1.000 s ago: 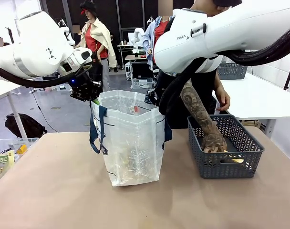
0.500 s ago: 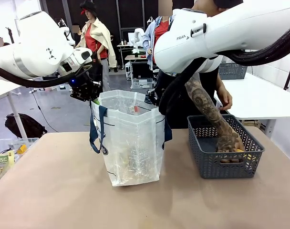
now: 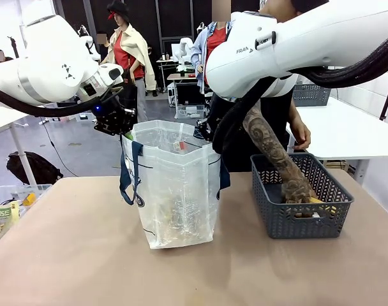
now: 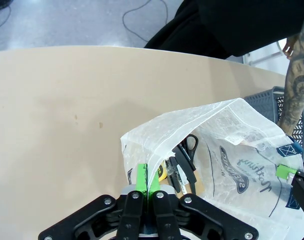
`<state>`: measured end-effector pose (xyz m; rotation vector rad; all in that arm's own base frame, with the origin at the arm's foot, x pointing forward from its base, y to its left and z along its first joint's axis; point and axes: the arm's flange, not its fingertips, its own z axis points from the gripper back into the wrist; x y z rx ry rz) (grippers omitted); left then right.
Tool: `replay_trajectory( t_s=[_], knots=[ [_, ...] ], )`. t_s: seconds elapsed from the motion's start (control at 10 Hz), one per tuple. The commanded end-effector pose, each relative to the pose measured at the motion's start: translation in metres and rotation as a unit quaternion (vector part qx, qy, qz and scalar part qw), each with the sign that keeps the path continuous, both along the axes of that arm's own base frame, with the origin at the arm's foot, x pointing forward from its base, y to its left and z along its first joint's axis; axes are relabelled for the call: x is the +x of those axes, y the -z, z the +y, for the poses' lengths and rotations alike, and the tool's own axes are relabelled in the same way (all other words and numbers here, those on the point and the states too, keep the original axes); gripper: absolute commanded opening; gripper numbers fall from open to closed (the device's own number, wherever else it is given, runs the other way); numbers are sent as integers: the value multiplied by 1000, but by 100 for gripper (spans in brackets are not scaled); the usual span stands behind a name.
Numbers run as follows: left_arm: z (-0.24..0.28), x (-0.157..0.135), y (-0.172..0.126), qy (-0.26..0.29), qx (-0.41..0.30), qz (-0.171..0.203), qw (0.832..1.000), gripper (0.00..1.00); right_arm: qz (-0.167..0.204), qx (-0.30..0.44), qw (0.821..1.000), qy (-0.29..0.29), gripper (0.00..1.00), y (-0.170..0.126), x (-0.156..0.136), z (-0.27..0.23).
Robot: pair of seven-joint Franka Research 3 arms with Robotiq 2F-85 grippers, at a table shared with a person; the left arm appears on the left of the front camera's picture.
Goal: Transfer purchased items from the store into the shopping bag.
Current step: Move the Reusable shopping bag to the right side of the table.
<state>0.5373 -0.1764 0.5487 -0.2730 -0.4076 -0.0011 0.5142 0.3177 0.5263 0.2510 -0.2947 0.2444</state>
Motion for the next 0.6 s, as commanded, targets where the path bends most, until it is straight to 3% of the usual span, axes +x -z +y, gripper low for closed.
replay_trajectory(
  t_s=[0.0, 0.5],
  knots=[
    [3, -4, -2, -9, -3, -3, 1000, 0, 2, 7, 1000, 6, 0, 1, -3, -4],
    [3, -4, -2, -9, -3, -3, 1000, 0, 2, 7, 1000, 6, 0, 1, -3, -4]
  ],
)
